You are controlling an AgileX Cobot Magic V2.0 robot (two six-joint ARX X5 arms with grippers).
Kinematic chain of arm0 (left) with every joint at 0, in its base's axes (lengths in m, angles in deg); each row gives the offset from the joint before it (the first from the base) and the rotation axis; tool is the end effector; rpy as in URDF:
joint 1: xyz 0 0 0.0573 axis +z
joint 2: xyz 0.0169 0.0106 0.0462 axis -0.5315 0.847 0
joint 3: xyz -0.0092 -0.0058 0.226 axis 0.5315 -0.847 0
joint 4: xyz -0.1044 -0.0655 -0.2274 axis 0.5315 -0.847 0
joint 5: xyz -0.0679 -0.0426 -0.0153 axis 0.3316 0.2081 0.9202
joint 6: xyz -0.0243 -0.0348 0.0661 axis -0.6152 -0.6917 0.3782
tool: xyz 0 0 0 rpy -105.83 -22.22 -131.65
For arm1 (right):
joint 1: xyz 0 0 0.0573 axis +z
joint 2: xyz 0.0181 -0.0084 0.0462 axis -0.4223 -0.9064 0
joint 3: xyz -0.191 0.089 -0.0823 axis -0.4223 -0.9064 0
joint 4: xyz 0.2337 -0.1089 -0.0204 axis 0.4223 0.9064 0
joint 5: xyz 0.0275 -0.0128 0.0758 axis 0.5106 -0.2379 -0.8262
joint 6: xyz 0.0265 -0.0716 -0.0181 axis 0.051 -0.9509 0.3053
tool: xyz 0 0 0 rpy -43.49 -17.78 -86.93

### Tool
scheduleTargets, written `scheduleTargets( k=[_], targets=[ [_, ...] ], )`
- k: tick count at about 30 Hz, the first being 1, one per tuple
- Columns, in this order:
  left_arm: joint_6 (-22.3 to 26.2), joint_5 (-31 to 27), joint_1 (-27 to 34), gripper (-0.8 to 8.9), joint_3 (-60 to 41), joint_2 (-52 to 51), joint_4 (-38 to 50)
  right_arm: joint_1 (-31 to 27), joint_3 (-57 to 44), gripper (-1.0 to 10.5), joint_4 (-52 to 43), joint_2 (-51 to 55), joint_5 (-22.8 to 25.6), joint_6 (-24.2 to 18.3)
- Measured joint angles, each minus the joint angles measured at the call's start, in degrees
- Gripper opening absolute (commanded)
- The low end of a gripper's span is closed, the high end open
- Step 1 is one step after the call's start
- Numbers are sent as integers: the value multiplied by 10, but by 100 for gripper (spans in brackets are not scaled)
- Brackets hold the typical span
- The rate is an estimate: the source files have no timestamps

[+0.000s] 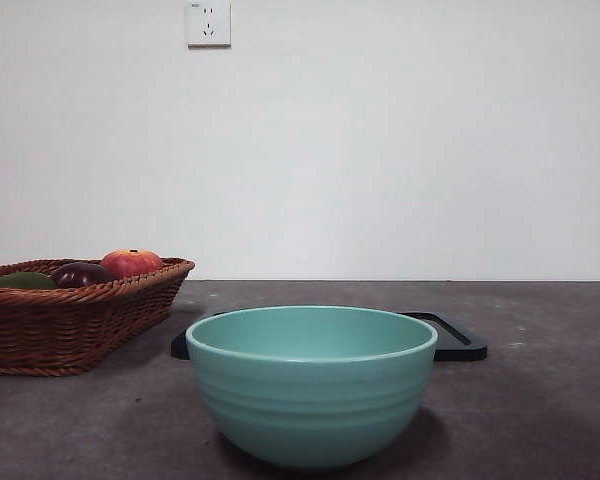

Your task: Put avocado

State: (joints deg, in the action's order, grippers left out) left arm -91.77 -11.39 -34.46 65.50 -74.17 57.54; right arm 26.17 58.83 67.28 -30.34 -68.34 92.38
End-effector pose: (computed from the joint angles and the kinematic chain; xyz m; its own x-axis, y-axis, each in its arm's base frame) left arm 0.1713 -0.0111 0.2348 0.9894 -0.1037 -0.1016 0.0816 0.9761 -0.2014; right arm 0.1626 0.0158 0.2337 0.9739 0.2137 -0.0770 -0.1758 0.9238 0.3402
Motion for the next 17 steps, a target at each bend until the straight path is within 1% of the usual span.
scheduleTargets(
  k=[3,7,12,15,17],
  targets=[
    [0,39,-2,15,55,53,-24,7,38,12,24,-42,-35,4],
    [0,88,-7,15,139,127,-79,19,93,12,67,-104,-74,2],
    [0,154,-16,15,215,205,-136,37,159,12,117,-186,-127,-28],
    [0,195,-25,15,242,239,-145,52,202,12,152,-232,-131,-47],
    [0,212,-33,15,255,252,-144,63,230,12,177,-259,-131,-63]
  ],
)
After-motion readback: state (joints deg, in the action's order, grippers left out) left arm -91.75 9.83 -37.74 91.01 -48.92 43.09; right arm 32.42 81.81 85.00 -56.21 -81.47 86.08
